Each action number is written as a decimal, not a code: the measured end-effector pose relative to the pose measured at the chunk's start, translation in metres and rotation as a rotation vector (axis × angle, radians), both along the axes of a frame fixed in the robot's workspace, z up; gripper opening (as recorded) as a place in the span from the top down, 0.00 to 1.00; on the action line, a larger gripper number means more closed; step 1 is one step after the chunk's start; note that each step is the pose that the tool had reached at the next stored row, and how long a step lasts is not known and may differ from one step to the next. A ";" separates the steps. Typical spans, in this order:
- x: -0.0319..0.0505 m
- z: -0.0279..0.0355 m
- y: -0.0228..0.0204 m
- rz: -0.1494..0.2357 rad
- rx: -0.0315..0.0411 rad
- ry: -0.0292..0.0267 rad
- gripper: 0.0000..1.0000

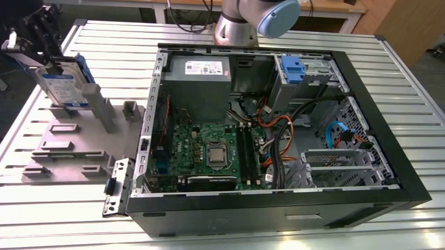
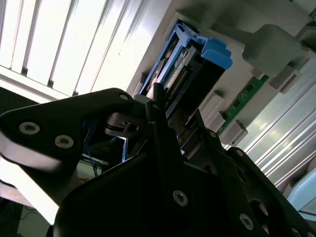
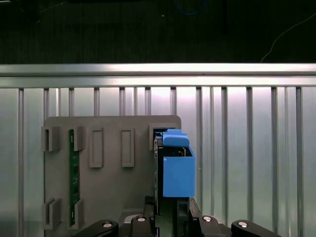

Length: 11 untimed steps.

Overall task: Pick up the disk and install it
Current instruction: 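Pick up the disk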

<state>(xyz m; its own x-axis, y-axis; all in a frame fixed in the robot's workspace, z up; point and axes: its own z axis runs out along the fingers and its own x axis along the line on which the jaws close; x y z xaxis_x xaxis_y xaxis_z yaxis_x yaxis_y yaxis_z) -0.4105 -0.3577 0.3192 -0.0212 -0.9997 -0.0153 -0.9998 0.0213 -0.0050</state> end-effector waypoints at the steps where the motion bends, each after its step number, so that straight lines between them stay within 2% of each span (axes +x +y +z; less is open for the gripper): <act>1: 0.0000 0.0009 0.0000 0.000 0.0000 0.0000 0.65; 11: 0.0000 0.0057 0.0000 0.000 -0.0001 0.0002 0.65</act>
